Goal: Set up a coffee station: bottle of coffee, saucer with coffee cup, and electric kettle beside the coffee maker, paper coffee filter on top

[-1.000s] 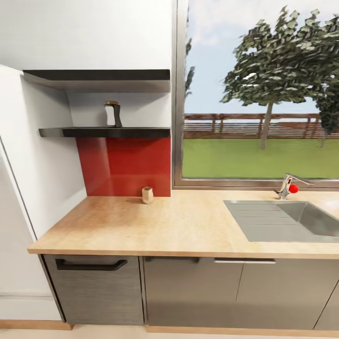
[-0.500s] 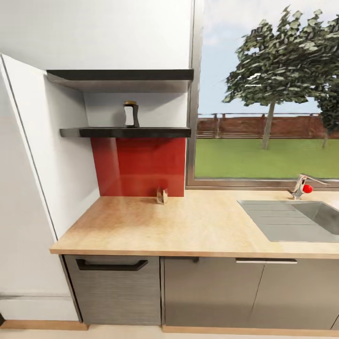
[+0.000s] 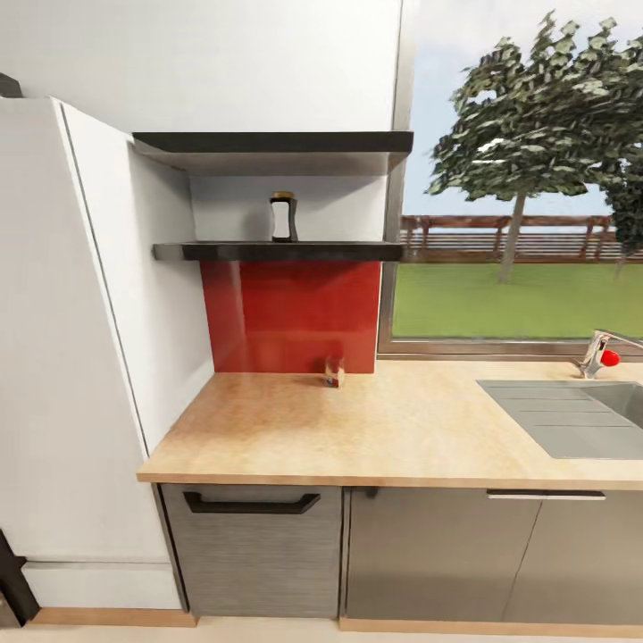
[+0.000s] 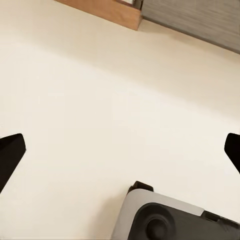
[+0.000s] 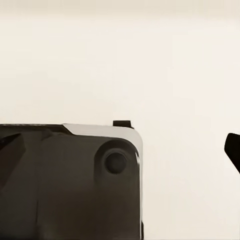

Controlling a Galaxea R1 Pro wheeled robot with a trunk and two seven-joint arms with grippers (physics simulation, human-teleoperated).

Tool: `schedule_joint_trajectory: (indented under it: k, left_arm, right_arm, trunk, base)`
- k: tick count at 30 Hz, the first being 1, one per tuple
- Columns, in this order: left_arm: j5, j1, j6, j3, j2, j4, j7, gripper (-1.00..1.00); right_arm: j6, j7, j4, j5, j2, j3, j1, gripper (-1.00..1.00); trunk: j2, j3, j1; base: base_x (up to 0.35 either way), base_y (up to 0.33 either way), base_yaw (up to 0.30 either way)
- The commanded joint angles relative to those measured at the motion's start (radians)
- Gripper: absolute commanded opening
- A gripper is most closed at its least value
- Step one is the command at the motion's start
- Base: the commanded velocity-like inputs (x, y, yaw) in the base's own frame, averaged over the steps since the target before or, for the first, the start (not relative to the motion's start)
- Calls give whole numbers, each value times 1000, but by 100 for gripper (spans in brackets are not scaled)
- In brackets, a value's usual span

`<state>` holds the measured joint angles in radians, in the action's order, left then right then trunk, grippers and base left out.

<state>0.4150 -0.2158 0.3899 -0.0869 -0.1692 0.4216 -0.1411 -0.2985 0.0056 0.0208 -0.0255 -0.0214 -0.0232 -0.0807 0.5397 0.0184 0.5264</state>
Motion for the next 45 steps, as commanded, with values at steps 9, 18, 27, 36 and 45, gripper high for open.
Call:
schedule_joint_trajectory:
  k: [9, 18, 27, 36, 45]
  left_arm:
    - [3, 0, -2, -2, 0, 0, -9, 100]
    - [2, -1, 0, -2, 0, 0, -9, 100]
    - [1, 0, 0, -2, 0, 0, -9, 100]
    - [-3, 0, 0, -2, 3, -5, -9, 100]
    - [-4, 0, 0, -2, 4, -7, -9, 100]
  right_arm:
    - [-5, 10, 2, 13, -9, -1, -1, 100]
    - [-8, 9, 2, 16, -10, -3, -1, 100]
    - [-30, 10, 2, 98, -15, 1, -1, 100]
    - [-31, 10, 2, 101, -15, 5, -1, 100]
    - [-31, 10, 2, 101, -17, 6, -1, 100]
  trunk:
    - [0, 0, 0]
    - [0, 0, 0]
    - [0, 0, 0]
    - [0, 0, 0]
    - [0, 0, 0]
  base:
    - [0, 347, 0]
    - [0, 347, 0]
    - [0, 347, 0]
    - [0, 347, 0]
    - [0, 240, 0]
